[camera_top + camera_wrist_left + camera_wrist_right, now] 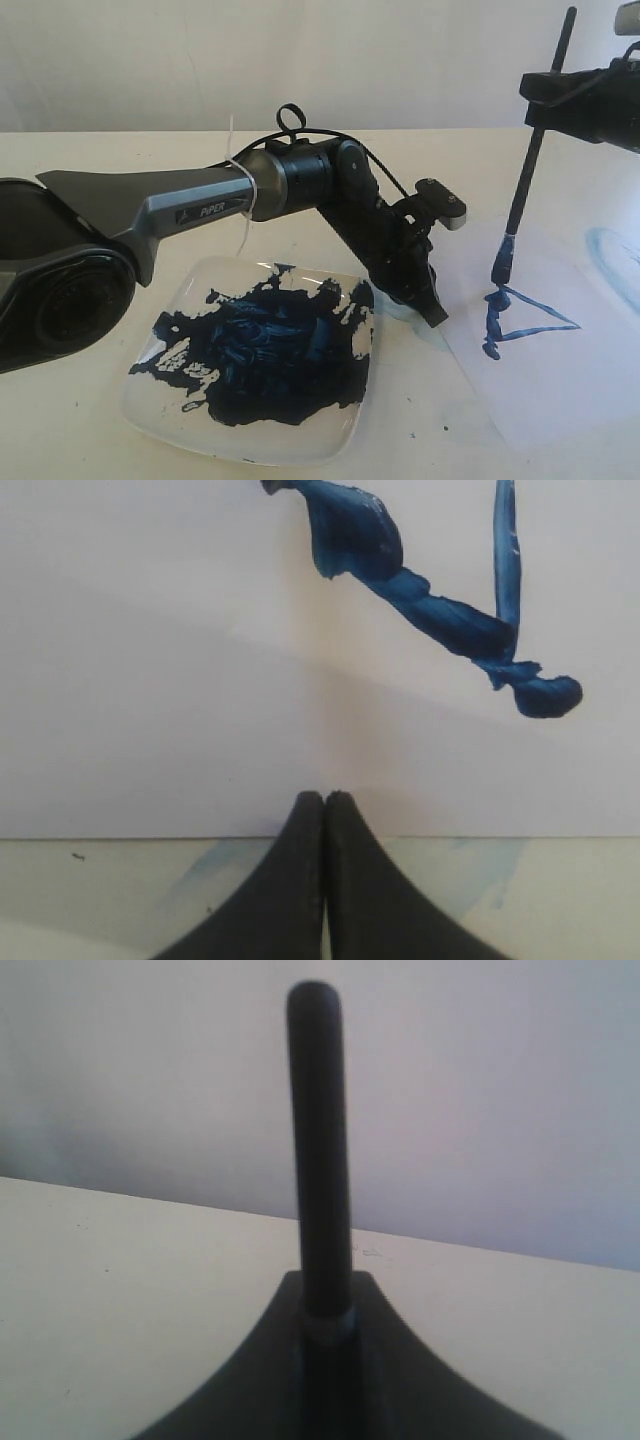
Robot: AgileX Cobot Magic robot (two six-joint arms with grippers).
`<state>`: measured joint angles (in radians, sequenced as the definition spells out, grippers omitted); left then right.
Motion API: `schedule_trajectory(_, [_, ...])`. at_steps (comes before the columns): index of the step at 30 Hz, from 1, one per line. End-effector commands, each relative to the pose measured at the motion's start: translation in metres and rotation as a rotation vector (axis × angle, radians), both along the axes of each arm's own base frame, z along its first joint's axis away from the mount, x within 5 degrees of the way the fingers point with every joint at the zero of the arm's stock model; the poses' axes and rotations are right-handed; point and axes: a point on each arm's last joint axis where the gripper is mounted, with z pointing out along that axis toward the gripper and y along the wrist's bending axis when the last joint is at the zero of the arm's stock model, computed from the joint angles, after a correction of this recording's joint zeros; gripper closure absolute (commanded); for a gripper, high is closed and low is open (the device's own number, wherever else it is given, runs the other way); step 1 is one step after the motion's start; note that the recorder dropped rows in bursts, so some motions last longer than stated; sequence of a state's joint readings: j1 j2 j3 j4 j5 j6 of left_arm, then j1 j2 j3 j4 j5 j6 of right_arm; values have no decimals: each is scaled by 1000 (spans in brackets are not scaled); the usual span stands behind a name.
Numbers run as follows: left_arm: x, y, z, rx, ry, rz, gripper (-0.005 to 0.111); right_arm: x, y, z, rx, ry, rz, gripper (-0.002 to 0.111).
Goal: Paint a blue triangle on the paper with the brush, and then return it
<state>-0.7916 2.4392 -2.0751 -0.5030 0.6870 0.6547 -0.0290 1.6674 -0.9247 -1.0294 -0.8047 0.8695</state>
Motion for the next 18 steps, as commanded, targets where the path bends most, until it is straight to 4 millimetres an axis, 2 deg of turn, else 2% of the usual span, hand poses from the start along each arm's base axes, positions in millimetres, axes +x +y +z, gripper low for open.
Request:
schedule_trajectory(1, [-4, 3, -6, 38, 32, -30, 107, 0, -4, 0, 4, -12, -9, 108])
schedule_trajectory(18, [-5, 3, -6, 44, 41, -37, 107, 0, -4, 0, -26, -35, -8, 108])
